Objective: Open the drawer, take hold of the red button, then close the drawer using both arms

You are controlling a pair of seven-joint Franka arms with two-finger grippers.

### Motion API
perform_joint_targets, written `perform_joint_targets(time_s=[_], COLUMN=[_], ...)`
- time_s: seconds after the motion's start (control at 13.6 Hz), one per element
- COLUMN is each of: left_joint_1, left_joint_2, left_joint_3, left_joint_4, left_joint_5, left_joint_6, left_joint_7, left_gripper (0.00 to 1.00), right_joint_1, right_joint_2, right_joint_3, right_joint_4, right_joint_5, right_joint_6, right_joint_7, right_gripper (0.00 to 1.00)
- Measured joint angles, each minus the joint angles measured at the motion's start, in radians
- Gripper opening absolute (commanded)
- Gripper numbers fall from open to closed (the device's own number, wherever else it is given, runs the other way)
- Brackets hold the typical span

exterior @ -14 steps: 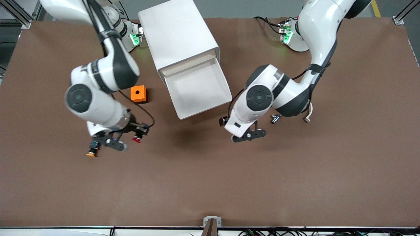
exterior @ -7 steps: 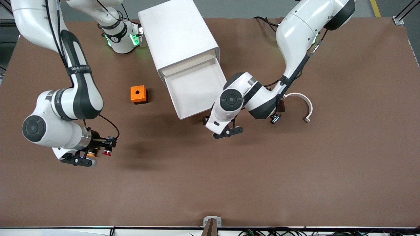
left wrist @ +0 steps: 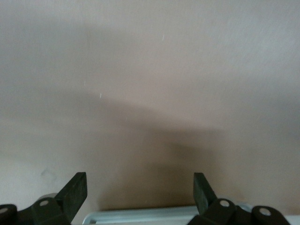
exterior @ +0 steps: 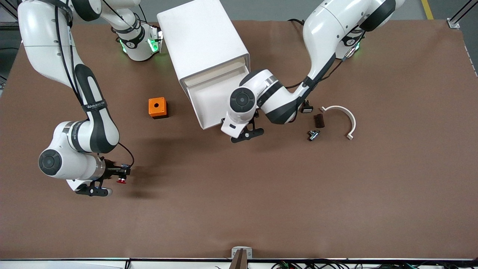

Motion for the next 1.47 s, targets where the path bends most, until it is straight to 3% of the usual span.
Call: perform_joint_targets(time_s=[0.15, 0.29, 0.59, 0.73, 0.81, 1.1, 1.47], left_joint_1=[-0.033, -0.059, -0.131, -0.158, -0.163, -0.115, 0.145], left_joint_2=[0.000, 0.000, 0.001, 0.001, 0.001, -0.003, -0.126], left_joint_3=[-0.008, -0.023, -0.030, -0.030, -0.030, -0.021, -0.011], left_joint_4=[0.000, -0.002, -0.008, -0.007, -0.007, 0.007, 0.031], left_joint_5=[-0.001, -0.010, -0.031, -0.033, -0.037, -0.037, 0.096], left_joint_6=[-0.035, -0.059, -0.068, -0.068, -0.068, -0.067, -0.070], left_joint_7=[-0.039, -0.069, -0.127, -0.152, -0.160, -0.160, -0.088], left_gripper=[1.00, 1.00, 1.00, 1.00, 1.00, 1.00, 1.00], right_joint_1=[-0.003, -0.003, -0.003, -0.004, -0.006, -0.036, -0.044], right_joint_2=[0.025, 0.051, 0.063, 0.063, 0.063, 0.026, -0.163], right_joint_3=[0.000, 0.002, 0.002, 0.002, 0.002, 0.002, 0.002], right_joint_4=[0.000, -0.001, 0.002, 0.002, 0.006, 0.034, 0.029], right_joint_5=[0.000, 0.000, 0.000, 0.000, 0.000, 0.000, -0.002], right_joint_6=[0.012, 0.038, 0.044, 0.047, 0.048, 0.034, -0.077], right_joint_7=[-0.001, -0.001, -0.001, -0.001, -0.001, -0.030, -0.111], right_gripper=[0.06, 0.16, 0.61, 0.96, 1.00, 1.00, 1.00])
